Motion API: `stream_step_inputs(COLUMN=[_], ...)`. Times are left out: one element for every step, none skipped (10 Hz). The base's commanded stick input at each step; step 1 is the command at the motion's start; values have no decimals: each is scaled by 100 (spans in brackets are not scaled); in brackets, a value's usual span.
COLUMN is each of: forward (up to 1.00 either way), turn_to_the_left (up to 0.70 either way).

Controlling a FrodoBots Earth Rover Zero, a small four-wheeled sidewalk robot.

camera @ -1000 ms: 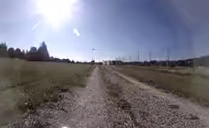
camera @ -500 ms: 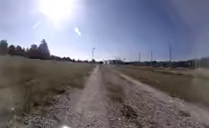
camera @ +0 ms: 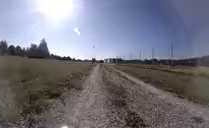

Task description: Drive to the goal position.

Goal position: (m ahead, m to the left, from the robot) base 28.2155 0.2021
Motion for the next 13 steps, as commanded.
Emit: stream_step_inputs(forward=[50,50,50,50,50,50,50,50,50,50,50,50,50], turn_to_the_left=[0,0,0,0,0,0,0,0,0,0,0,0,0])
